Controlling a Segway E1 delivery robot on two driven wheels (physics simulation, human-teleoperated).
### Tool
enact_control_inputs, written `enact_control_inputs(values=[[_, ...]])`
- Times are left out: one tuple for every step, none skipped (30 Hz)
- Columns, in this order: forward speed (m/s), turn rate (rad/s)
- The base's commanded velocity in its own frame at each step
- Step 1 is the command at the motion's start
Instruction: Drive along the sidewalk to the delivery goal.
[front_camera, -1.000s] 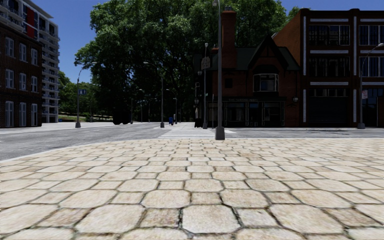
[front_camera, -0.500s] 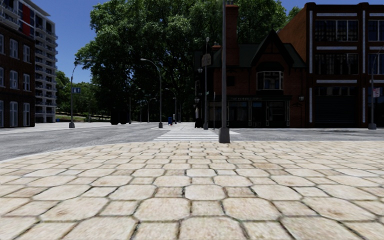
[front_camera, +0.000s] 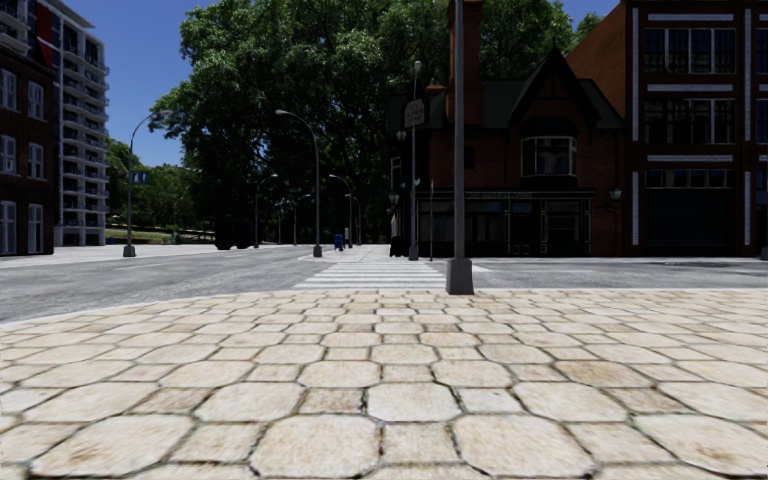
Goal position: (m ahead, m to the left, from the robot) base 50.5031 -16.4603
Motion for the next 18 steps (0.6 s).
enact_control_inputs(values=[[2.00, 0.00], [2.00, 0.00], [2.00, 0.00], [2.00, 0.00], [2.00, 0.00], [2.00, 0.00], [2.00, 0.00], [2.00, 0.00], [2.00, 0.00], [2.00, 0.00], [2.00, 0.00], [2.00, 0.00], [2.00, 0.00], [2.00, 0.00], [2.00, 0.00], [2.00, 0.00], [2.00, 0.00], [2.00, 0.00]])
